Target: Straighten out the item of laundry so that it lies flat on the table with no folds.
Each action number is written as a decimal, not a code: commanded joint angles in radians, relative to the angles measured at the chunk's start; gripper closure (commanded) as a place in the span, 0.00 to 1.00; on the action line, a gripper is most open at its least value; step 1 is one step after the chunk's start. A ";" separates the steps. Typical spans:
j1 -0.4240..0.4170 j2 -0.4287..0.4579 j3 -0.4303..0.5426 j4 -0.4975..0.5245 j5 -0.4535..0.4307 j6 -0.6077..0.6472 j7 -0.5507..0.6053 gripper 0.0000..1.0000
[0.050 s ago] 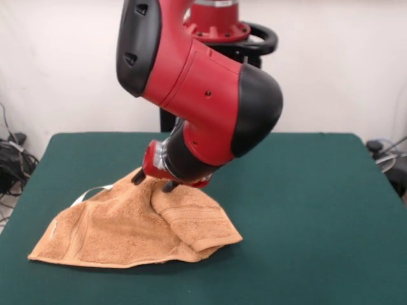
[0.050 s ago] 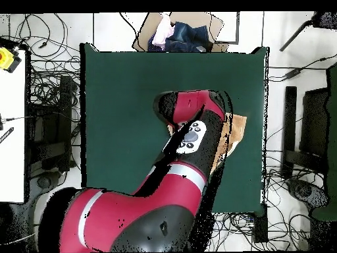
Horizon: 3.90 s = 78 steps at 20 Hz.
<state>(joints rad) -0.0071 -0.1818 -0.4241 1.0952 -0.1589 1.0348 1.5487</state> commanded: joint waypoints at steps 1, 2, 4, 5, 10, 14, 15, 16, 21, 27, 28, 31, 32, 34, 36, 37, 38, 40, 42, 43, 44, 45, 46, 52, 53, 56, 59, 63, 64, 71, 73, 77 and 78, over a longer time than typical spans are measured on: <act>-0.041 -0.026 0.147 0.124 0.058 -0.196 0.181 0.00; -0.043 -0.028 0.149 0.130 0.061 -0.217 0.186 0.00; -0.047 -0.035 0.156 0.149 0.070 -0.268 0.193 1.00; -0.050 -0.039 0.159 0.156 0.070 -0.286 0.192 1.00; -0.063 -0.049 0.172 0.171 0.073 -0.326 0.166 1.00; -0.066 -0.054 0.174 0.182 0.075 -0.317 0.141 1.00; -0.067 -0.056 0.176 0.187 0.074 -0.322 0.139 1.00; -0.068 -0.055 0.176 0.187 0.074 -0.324 0.138 1.00; -0.070 -0.055 0.174 0.191 0.067 -0.337 0.138 1.00; -0.091 -0.077 0.214 0.217 0.086 -0.374 0.130 1.00; -0.099 -0.088 0.230 0.229 0.093 -0.387 0.122 1.00; -0.153 -0.159 0.312 0.317 0.118 -0.468 0.083 1.00; -0.168 -0.179 0.337 0.349 0.123 -0.478 0.072 1.00; -0.201 -0.214 0.386 0.412 0.128 -0.518 0.054 1.00; -0.231 -0.238 0.436 0.452 0.126 -0.551 0.044 1.00; -0.246 -0.250 0.461 0.472 0.126 -0.567 0.038 1.00; -0.261 -0.262 0.486 0.492 0.125 -0.583 0.033 1.00; -0.269 -0.269 0.518 0.499 0.124 -0.589 0.044 1.00; -0.274 -0.270 0.543 0.503 0.117 -0.587 0.046 1.00; -0.280 -0.274 0.558 0.509 0.117 -0.585 0.047 1.00; -0.286 -0.277 0.573 0.515 0.117 -0.583 0.048 1.00; -0.292 -0.281 0.588 0.521 0.116 -0.581 0.049 1.00; -0.298 -0.285 0.601 0.528 0.118 -0.584 0.054 1.00; -0.320 -0.298 0.655 0.545 0.105 -0.604 0.075 1.00; -0.320 -0.299 0.656 0.543 0.101 -0.604 0.078 1.00; -0.326 -0.309 0.667 0.556 0.089 -0.628 0.086 1.00; -0.337 -0.332 0.684 0.572 0.089 -0.634 0.091 1.00; -0.324 -0.352 0.670 0.570 0.093 -0.620 0.118 1.00; -0.317 -0.352 0.659 0.563 0.093 -0.616 0.127 1.00; -0.291 -0.353 0.596 0.558 0.073 -0.623 0.156 1.00; -0.278 -0.347 0.578 0.552 0.070 -0.628 0.171 1.00; -0.242 -0.303 0.539 0.519 0.064 -0.665 0.205 1.00; -0.236 -0.294 0.531 0.511 0.065 -0.671 0.210 1.00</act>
<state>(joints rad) -0.2884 -0.5190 0.1349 1.5942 -0.0828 0.4505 1.5487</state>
